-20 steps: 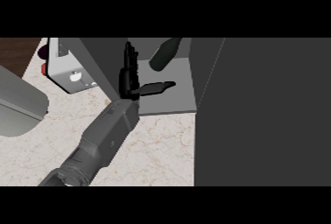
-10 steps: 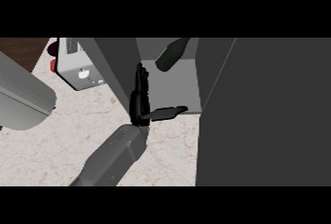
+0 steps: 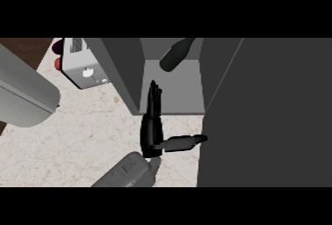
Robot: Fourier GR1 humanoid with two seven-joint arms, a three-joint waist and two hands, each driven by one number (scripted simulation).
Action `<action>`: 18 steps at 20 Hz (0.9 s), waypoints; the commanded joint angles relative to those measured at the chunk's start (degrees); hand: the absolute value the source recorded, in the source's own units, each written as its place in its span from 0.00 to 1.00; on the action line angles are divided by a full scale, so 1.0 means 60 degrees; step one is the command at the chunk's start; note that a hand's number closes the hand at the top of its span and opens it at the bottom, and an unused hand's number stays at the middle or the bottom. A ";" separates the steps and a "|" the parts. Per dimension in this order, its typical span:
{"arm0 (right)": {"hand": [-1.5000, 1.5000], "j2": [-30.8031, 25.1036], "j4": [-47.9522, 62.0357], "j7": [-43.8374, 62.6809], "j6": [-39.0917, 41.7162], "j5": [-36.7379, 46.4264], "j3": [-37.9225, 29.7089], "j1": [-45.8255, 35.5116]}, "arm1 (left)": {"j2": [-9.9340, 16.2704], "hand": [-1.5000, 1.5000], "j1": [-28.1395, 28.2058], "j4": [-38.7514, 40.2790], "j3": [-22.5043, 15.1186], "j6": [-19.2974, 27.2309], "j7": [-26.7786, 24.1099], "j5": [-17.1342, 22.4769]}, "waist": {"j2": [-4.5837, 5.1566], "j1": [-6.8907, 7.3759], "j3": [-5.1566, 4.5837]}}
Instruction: Pick up the wine, place it into the cabinet and close the cabinet
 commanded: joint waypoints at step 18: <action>0.00 -0.0376 -0.1155 0.0905 0.0512 -0.1497 -0.0448 0.0428 | 0.1828 0.00 0.4398 -0.6393 -0.2045 0.1612 0.0974 -0.2505 | 0.0014 0.0018 0.0000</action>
